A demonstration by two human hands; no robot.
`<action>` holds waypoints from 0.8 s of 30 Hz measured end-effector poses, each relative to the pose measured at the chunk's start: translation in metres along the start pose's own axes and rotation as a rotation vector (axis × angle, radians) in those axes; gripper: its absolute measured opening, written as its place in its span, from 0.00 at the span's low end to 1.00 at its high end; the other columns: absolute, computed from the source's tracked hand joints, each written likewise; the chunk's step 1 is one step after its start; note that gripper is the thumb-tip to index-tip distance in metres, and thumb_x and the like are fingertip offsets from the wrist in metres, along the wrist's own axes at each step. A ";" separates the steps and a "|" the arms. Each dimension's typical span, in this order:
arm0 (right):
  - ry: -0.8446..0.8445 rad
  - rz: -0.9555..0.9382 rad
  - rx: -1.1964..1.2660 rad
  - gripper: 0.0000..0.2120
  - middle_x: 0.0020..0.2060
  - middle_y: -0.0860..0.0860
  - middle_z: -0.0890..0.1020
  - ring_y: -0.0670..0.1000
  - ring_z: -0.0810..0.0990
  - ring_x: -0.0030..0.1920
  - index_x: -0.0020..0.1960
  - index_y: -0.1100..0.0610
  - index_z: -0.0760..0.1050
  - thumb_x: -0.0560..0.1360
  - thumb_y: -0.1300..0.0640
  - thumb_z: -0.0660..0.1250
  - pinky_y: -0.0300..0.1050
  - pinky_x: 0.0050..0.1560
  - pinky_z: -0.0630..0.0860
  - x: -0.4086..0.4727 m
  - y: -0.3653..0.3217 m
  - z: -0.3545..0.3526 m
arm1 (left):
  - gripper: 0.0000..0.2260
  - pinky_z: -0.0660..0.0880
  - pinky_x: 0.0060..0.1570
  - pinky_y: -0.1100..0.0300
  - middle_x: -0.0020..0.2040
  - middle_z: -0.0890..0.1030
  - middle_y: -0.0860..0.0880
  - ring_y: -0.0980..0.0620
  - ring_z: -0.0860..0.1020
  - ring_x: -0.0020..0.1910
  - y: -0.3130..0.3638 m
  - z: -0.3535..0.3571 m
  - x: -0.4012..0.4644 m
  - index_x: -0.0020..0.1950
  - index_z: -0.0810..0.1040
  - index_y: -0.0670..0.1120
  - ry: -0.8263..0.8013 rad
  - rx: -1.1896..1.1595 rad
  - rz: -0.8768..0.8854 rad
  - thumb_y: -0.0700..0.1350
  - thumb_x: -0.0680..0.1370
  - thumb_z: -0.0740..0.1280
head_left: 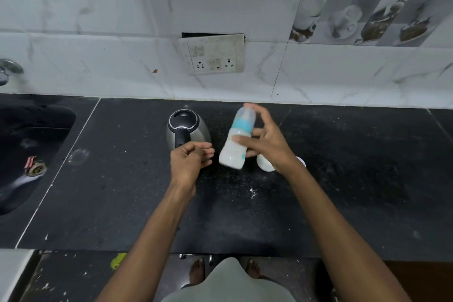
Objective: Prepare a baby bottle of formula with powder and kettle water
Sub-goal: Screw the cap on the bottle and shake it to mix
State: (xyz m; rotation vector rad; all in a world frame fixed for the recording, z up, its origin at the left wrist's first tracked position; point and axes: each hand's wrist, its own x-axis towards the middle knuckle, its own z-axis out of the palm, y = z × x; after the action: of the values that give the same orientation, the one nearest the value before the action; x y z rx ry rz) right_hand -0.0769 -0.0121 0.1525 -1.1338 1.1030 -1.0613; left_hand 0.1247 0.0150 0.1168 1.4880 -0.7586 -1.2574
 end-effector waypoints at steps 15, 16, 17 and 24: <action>0.073 0.033 0.013 0.34 0.57 0.58 0.83 0.55 0.87 0.54 0.72 0.43 0.64 0.75 0.62 0.77 0.50 0.42 0.84 -0.002 0.017 -0.005 | 0.13 0.85 0.46 0.57 0.43 0.87 0.42 0.50 0.85 0.42 -0.001 0.003 -0.002 0.49 0.85 0.39 -0.018 0.020 -0.009 0.32 0.83 0.61; 0.123 0.043 0.075 0.33 0.57 0.59 0.83 0.56 0.87 0.54 0.72 0.42 0.64 0.75 0.61 0.76 0.51 0.43 0.84 -0.002 0.019 -0.005 | 0.13 0.85 0.47 0.57 0.43 0.87 0.42 0.50 0.85 0.42 -0.001 0.003 -0.002 0.50 0.85 0.39 -0.017 0.015 -0.011 0.31 0.83 0.61; 0.131 0.052 0.107 0.32 0.58 0.60 0.83 0.57 0.86 0.54 0.71 0.42 0.64 0.76 0.60 0.76 0.52 0.44 0.84 -0.001 0.021 -0.007 | 0.13 0.85 0.47 0.56 0.43 0.87 0.43 0.50 0.85 0.42 -0.002 0.003 -0.002 0.49 0.85 0.39 -0.011 0.013 -0.010 0.31 0.83 0.61; 0.147 0.101 0.215 0.31 0.56 0.58 0.83 0.60 0.86 0.56 0.71 0.41 0.64 0.76 0.59 0.76 0.60 0.49 0.85 -0.001 0.027 -0.008 | 0.13 0.85 0.47 0.56 0.41 0.87 0.44 0.50 0.85 0.43 -0.003 -0.002 -0.002 0.48 0.85 0.39 0.021 -0.007 -0.012 0.30 0.82 0.61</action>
State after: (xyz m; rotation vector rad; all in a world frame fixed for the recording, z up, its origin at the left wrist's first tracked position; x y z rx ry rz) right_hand -0.0828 -0.0094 0.1249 -0.8323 1.1187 -1.1675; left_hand 0.1253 0.0183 0.1149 1.4995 -0.7323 -1.2504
